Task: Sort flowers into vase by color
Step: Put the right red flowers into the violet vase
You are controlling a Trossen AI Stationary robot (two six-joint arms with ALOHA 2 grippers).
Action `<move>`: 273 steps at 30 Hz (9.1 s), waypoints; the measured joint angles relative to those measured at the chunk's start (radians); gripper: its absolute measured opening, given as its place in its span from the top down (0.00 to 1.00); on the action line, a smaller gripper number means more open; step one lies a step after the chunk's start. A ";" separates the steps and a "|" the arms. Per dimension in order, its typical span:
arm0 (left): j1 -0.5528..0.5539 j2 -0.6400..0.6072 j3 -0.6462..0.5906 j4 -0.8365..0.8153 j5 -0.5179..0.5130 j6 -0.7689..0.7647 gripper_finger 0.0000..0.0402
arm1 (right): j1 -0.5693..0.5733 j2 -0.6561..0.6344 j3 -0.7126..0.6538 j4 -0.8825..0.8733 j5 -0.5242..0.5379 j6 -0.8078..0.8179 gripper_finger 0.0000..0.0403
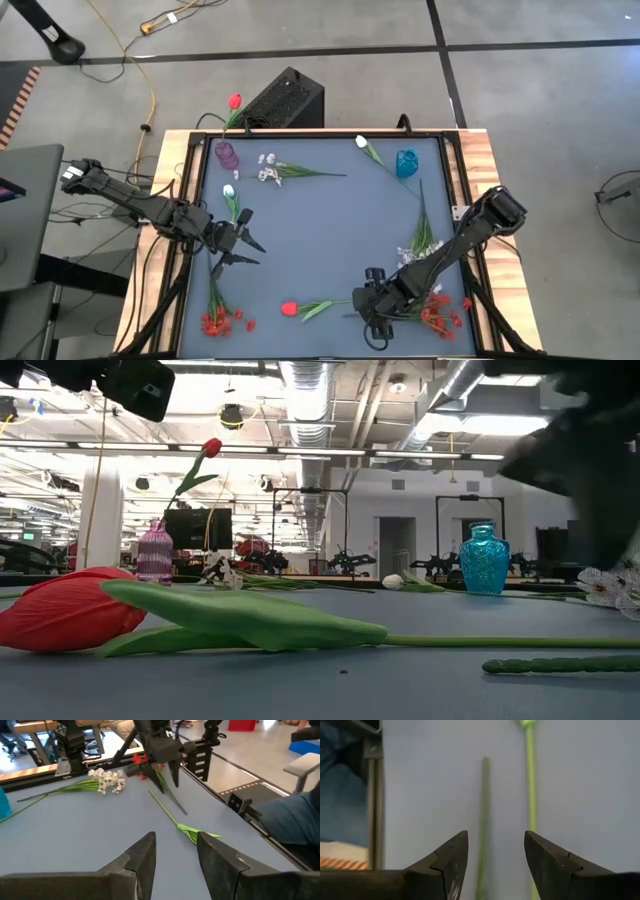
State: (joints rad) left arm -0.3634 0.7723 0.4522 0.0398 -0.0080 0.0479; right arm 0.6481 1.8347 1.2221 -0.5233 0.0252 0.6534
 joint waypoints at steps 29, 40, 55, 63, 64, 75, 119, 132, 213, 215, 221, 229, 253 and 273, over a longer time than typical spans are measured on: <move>0.000 0.000 0.000 0.019 -0.008 0.037 0.67 | 0.224 0.003 -0.100 -0.093 0.074 0.457 0.56; 0.000 0.000 0.000 0.021 -0.055 0.037 0.67 | 0.219 0.003 -0.114 -0.070 0.068 0.350 0.85; 0.077 0.000 0.001 0.122 -0.094 -0.308 0.67 | 0.054 0.002 0.187 -0.252 0.359 -0.355 0.90; 0.164 0.073 0.002 0.148 -0.105 -0.675 0.67 | -0.053 0.005 0.230 -0.295 0.725 -1.003 0.91; 0.169 0.098 0.002 0.155 -0.099 -0.721 0.67 | -0.076 0.012 0.230 -0.275 0.734 -1.091 0.91; 0.208 0.367 0.002 0.393 0.017 -0.879 0.67 | -0.234 0.018 0.230 0.133 0.838 -1.686 0.91; 0.221 0.556 0.065 0.549 0.173 -0.794 0.98 | -0.266 0.019 0.229 0.169 0.741 -1.844 0.87; 0.222 0.556 0.065 0.555 0.153 -0.794 1.00 | -0.279 0.018 0.229 0.174 0.734 -1.840 0.84; 0.555 -0.166 0.066 0.329 -0.810 0.026 1.00 | -0.482 -0.327 -0.264 0.331 0.225 -0.979 0.49; 0.611 -0.166 0.066 0.347 -0.812 0.057 1.00 | -0.482 -0.349 -0.344 0.460 0.199 -0.958 0.50; 0.876 -0.179 0.064 0.366 -0.771 0.043 1.00 | -0.442 -0.370 -0.472 0.664 0.179 -0.900 0.51; 1.185 -0.200 -0.084 0.426 -0.531 -0.133 1.00 | -0.352 -0.347 -0.479 0.708 0.182 -0.861 0.51; 1.337 -0.091 -0.376 0.888 -0.466 -0.107 1.00 | -0.318 -0.342 -0.479 0.820 0.186 -0.875 0.52; 1.360 0.059 -0.376 1.053 -0.469 -0.119 1.00 | -0.323 -0.341 -0.479 0.863 0.186 -0.871 0.52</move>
State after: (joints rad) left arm 0.9966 0.8314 0.0765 1.0931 -0.4770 -0.0711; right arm 0.3248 1.4933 0.7433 0.3401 0.2108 -0.2176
